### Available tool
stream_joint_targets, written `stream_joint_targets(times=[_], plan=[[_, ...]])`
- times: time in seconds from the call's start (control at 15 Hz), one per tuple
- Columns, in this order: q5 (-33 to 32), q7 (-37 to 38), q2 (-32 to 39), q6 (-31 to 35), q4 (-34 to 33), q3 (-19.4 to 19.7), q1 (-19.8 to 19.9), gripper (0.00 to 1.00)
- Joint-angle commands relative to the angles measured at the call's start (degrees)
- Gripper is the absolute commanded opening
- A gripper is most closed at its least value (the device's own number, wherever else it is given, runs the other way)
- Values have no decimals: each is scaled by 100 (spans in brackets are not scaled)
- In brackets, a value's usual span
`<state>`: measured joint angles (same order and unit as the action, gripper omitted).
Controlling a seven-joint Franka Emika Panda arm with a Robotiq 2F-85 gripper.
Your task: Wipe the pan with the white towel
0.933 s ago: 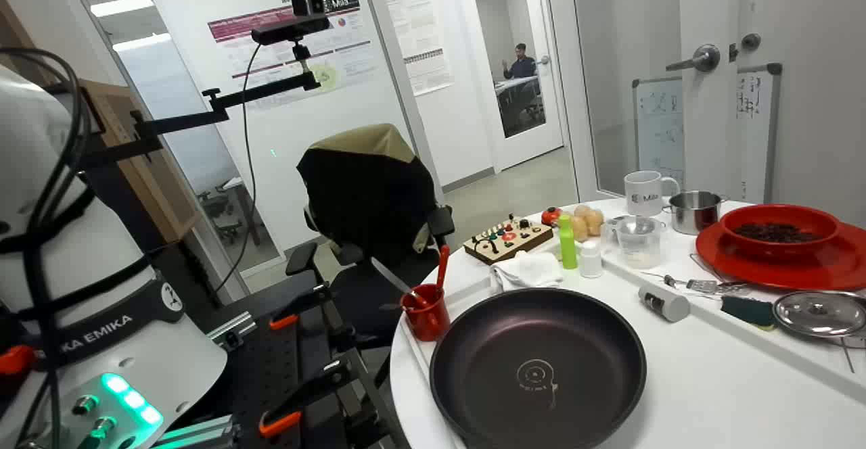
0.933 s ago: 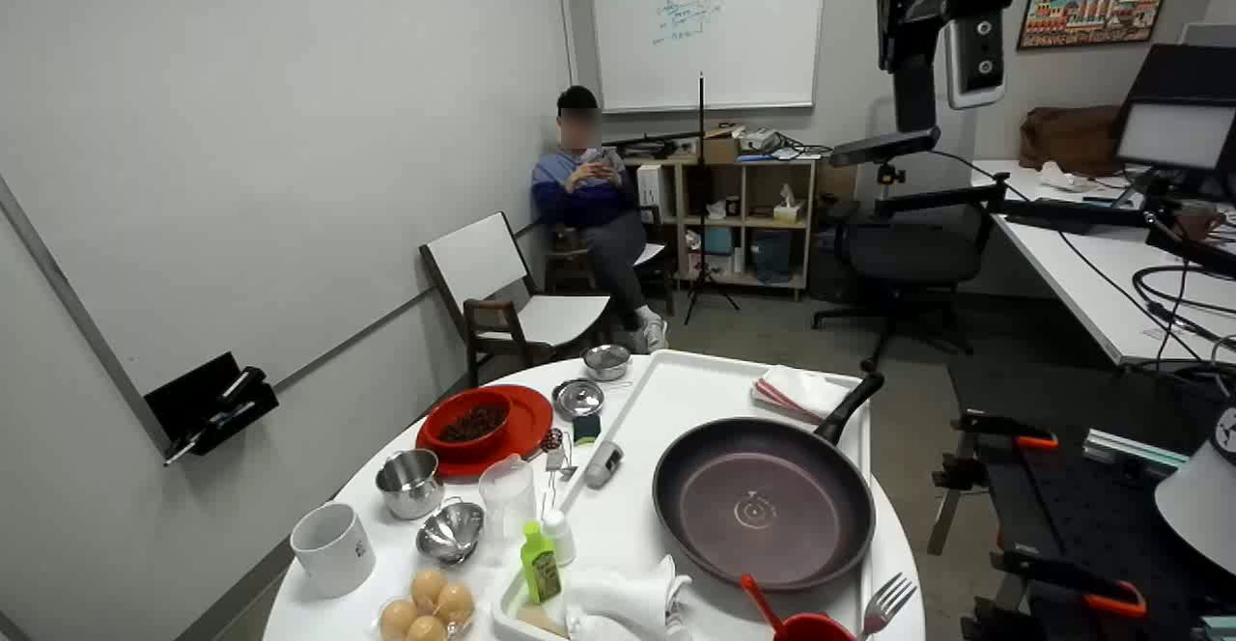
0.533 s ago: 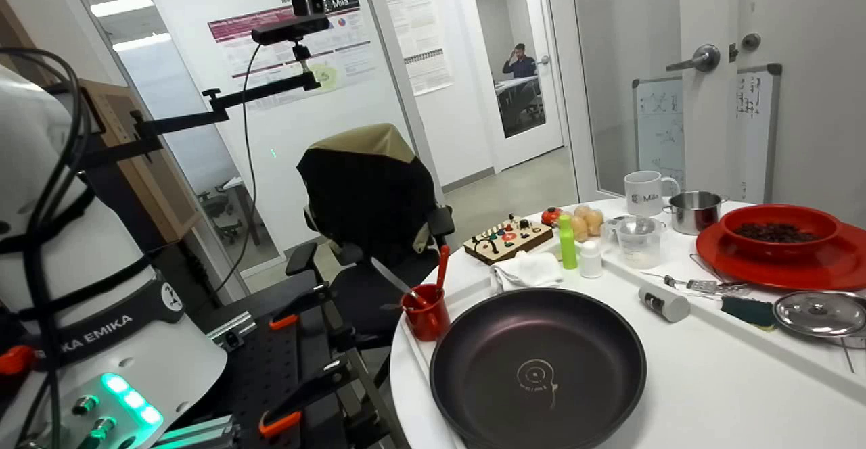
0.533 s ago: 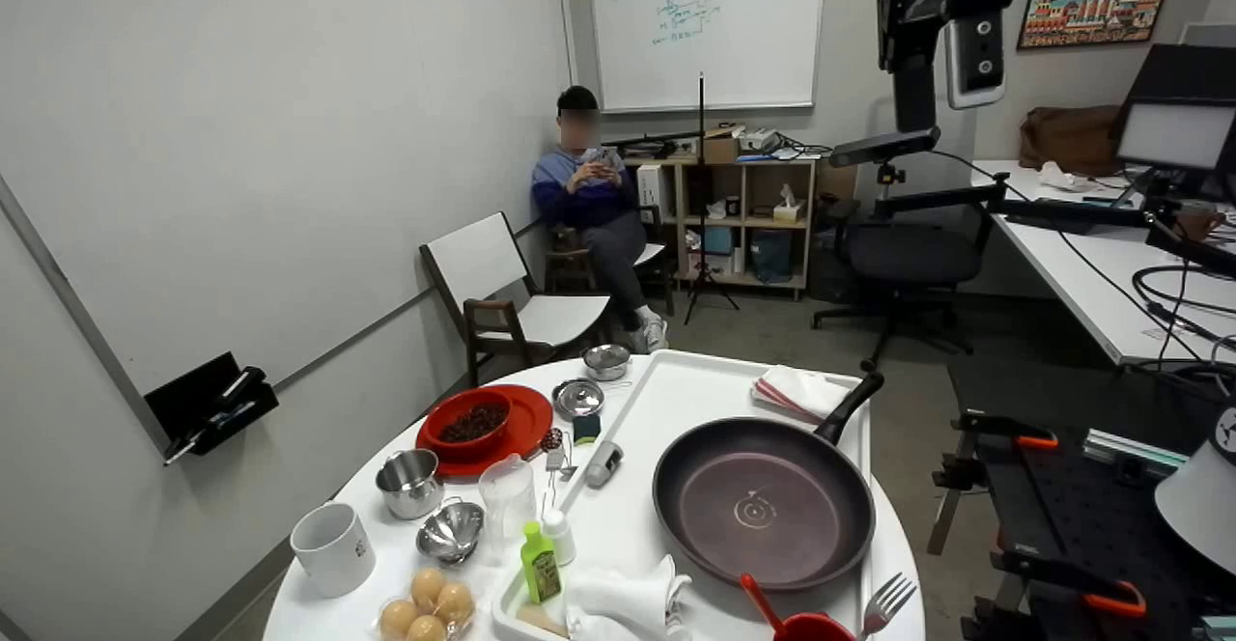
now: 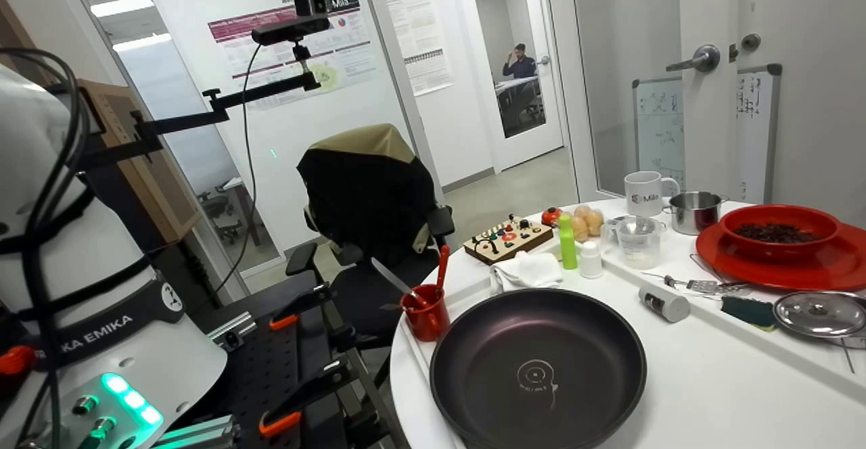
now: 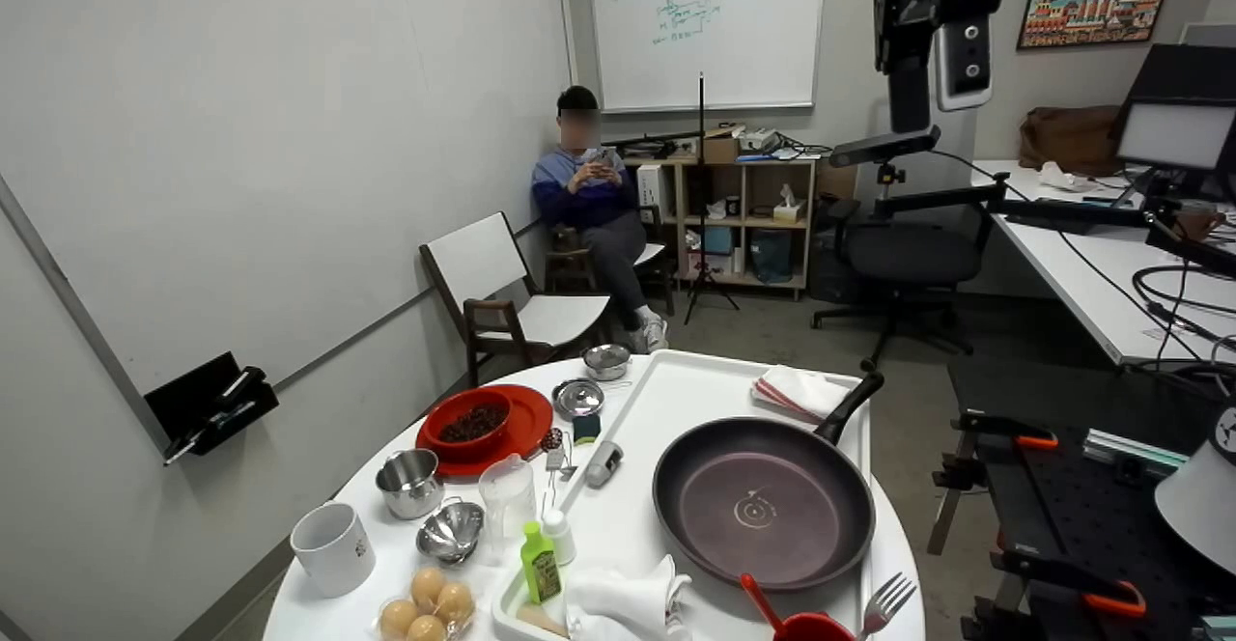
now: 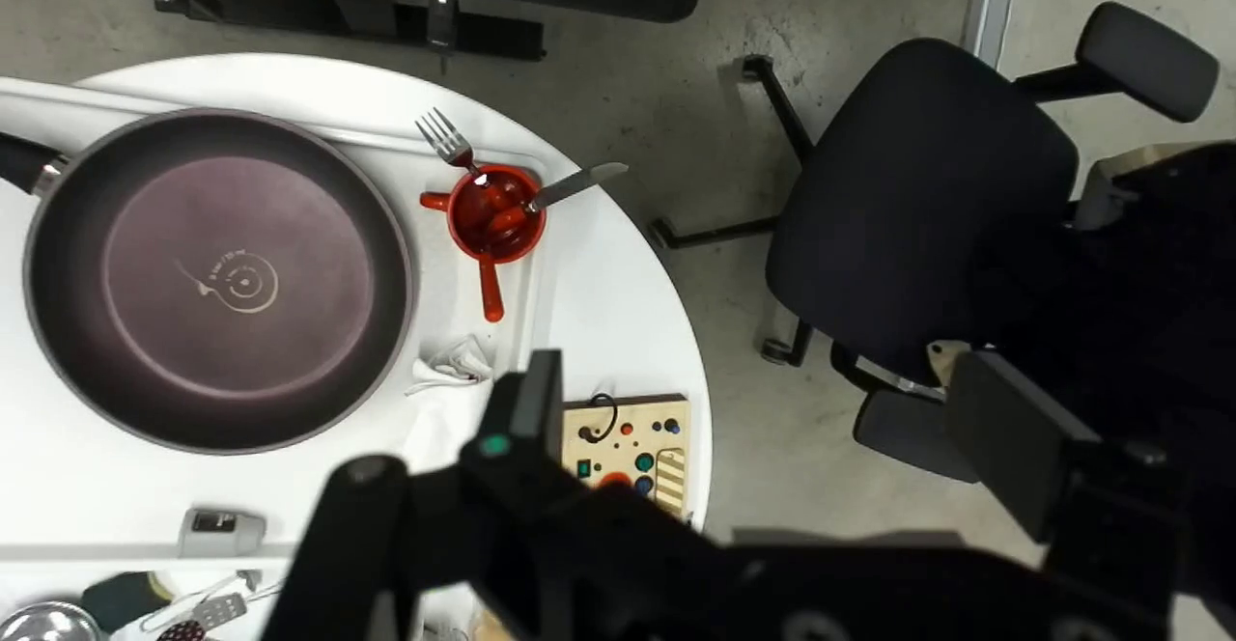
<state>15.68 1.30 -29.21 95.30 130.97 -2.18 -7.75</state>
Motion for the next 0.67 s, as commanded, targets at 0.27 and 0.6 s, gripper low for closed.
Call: stream_joint_targets(times=[0.27, 0.6], plan=[[-704, -287, 319, 655, 58, 272, 731, 100], [-1508, -520, 614, 936, 207, 494, 1047, 100]])
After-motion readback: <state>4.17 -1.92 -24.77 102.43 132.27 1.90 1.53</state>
